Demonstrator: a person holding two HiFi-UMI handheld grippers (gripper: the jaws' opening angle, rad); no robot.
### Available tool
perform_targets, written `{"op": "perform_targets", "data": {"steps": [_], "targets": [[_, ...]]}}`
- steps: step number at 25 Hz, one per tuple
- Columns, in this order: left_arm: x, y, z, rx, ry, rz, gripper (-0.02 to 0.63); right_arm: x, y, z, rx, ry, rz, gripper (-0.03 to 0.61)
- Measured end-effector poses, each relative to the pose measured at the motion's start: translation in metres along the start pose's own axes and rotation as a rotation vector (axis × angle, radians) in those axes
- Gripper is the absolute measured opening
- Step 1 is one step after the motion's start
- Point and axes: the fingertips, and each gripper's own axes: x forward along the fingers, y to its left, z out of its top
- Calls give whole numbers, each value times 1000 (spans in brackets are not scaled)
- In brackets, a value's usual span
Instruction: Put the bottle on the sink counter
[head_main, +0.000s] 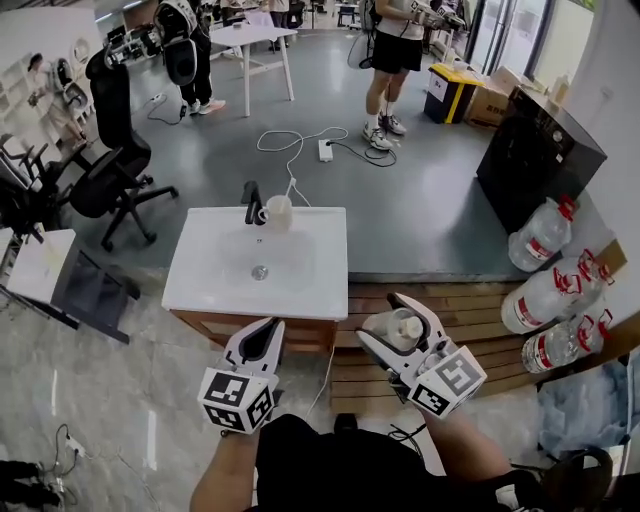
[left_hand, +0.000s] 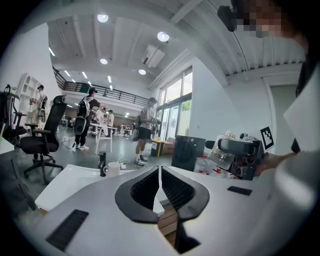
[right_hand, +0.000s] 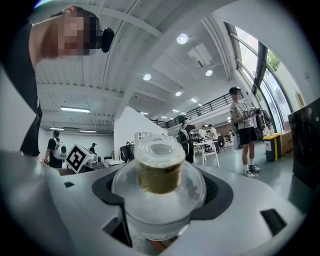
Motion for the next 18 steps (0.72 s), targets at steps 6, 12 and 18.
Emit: {"op": "perform_targets", "data": {"steps": [6,12,18], "targets": [[16,1,3,11,4,62,21,7,-31,-11,23,19,42,353],[43,31,1,-18,-4,89,21,45,-47,-21,23,45,86,354],[88,83,11,-26,-3,63,21,106,-73,-19,10,67,76,354]]}}
